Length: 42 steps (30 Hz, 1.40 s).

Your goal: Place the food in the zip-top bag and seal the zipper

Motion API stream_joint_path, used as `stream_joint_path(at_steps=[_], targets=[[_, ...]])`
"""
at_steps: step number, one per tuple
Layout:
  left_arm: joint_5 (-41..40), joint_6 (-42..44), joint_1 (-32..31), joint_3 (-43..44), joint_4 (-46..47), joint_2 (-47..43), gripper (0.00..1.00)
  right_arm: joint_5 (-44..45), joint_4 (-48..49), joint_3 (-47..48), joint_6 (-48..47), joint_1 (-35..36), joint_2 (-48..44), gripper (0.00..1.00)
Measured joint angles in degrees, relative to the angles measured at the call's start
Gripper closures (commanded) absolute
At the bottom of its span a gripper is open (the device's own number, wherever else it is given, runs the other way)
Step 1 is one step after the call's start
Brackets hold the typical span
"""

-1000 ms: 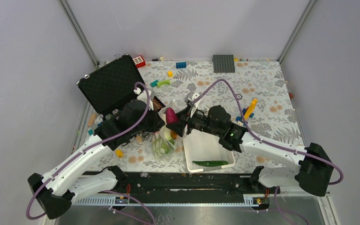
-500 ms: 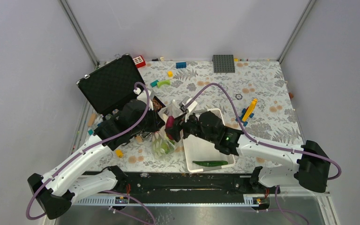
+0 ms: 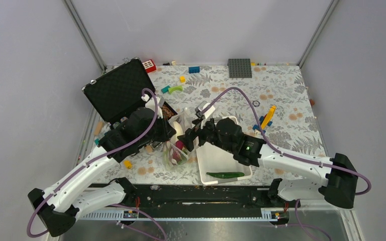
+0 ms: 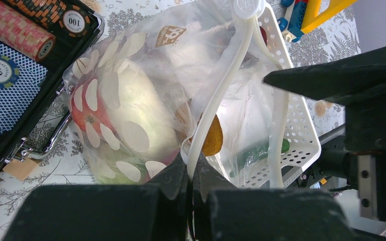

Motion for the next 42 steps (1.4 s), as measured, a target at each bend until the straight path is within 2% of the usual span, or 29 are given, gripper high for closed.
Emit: stream_joint_path(at_steps=[6,11,14,19,27,35,42], targets=[[-0.1,0.0,0.0,-0.3,0.0,-1.0,1.00,5.0,-2.8,0.1,-2.9,0.1,-5.5,0.00],[-0.1,0.0,0.0,-0.7,-0.1,-1.7,1.00,12.2,-16.7,4.7,-3.4,-0.8,-7.9,0.01],[0.0,0.0,0.0,-0.7,-0.1,-1.7,1.00,14.0,-25.2,6.7,-2.1,-3.7,-8.3,0.01],[0.0,0.0,0.0,-0.7,0.0,-1.7,1.00,10.3,-37.7,6.4,-0.5,-12.3,-9.7,0.00],[0.1,0.0,0.0,-0.9,0.0,-1.6,1.00,-2.1,-48.7,3.2,-11.3,-13.4,-8.3,0.00],[0.3,0.1,0.0,-0.9,0.1,-1.2,1.00,-10.3,-51.2,-2.2,-26.3,-13.4,-0.8,0.03],[0.3,0.1,0.0,-0.9,0.1,-0.7,1.00,-16.7,-52.3,-2.3,-34.3,-13.4,3.2,0.04]])
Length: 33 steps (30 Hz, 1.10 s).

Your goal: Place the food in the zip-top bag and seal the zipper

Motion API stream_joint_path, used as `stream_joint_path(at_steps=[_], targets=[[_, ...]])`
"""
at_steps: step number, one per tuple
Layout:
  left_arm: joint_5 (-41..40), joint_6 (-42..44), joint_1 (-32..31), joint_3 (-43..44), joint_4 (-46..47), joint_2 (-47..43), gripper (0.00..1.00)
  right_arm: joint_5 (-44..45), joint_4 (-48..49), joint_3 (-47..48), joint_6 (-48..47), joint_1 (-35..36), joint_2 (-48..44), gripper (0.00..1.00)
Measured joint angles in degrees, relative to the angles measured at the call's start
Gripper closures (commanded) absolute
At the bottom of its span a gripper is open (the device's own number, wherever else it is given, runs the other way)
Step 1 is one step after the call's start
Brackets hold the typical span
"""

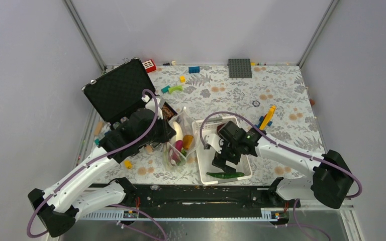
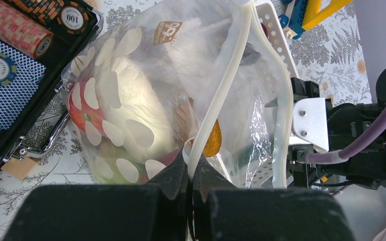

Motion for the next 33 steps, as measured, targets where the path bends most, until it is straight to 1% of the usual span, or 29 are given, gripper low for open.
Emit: stream_joint_path(at_steps=[6,20,27,33], targets=[[0.0,0.0,0.0,0.0,0.3,0.2,1.00,-3.3,-0.3,0.0,-3.4,0.0,2.8,0.04],[0.2,0.3,0.0,0.0,0.5,0.6,1.00,-6.8,-0.8,0.0,-6.7,0.0,8.7,0.04],[0.2,0.6,0.0,0.0,1.3,1.2,1.00,-8.3,-0.9,1.1,-7.6,0.0,9.2,0.04],[0.2,0.6,0.0,0.0,1.4,1.3,1.00,-11.1,1.9,2.8,-7.3,0.0,8.3,0.04]])
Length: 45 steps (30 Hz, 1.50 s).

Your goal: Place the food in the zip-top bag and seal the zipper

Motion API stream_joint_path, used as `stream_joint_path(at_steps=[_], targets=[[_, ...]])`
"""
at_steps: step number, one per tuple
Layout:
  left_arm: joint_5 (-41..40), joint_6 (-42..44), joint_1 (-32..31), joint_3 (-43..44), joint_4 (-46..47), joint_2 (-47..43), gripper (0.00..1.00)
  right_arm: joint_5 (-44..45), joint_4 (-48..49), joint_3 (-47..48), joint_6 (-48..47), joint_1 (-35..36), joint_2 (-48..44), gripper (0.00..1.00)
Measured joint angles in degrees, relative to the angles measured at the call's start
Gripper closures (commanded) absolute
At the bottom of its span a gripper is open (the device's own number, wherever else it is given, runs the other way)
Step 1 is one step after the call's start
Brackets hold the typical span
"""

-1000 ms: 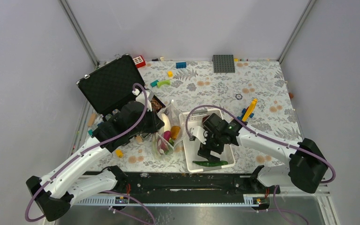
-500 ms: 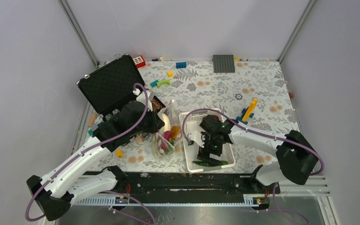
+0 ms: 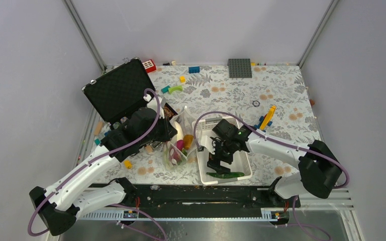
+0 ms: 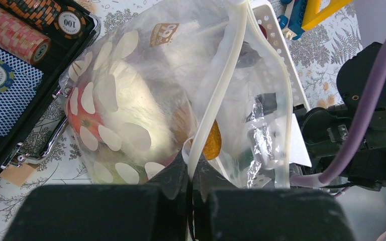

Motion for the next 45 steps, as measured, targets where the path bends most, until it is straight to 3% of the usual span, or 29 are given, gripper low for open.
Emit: stream_joint_path(at_steps=[22,45], targets=[[0.2,0.0,0.0,0.0,0.7,2.5,1.00,-12.6,10.9,0.1,5.9,2.0,2.7,0.03],[0.0,0.9,0.0,0.0,0.6,2.6,1.00,-6.5,13.8,-0.1,10.4,5.4,6.7,0.11]])
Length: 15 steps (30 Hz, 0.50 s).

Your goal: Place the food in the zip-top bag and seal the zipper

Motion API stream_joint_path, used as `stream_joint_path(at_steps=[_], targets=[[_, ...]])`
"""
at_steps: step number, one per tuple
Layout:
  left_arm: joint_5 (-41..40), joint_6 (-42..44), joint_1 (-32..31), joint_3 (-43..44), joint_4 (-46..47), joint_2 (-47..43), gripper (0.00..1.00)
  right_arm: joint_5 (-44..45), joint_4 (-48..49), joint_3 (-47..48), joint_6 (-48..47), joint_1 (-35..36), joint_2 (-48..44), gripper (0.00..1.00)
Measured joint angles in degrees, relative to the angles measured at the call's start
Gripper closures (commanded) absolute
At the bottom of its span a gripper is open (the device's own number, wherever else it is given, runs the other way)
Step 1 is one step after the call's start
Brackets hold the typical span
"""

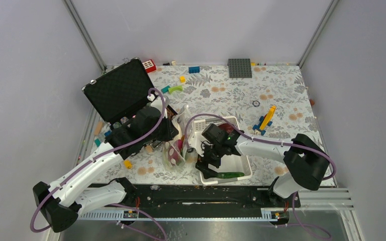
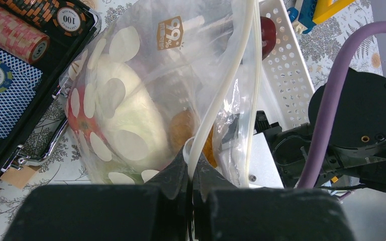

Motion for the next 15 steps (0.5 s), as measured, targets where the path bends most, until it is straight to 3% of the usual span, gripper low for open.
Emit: stream_joint_path(at_steps=[9,14,15], targets=[[0.0,0.2,0.0,0.0,0.0,0.0,1.00,1.2,2.7,-2.7,3.8,1.5,0.0,0.15],[0.0,0.2,0.0,0.0,0.0,0.1,1.00,2.5,3.9,-3.1,4.8,1.9,-0.2,0.26],[0.0,0.2,0.0,0.0,0.0,0.1,1.00,2.6,3.9,-3.1,4.9,1.9,-0.2,0.33]])
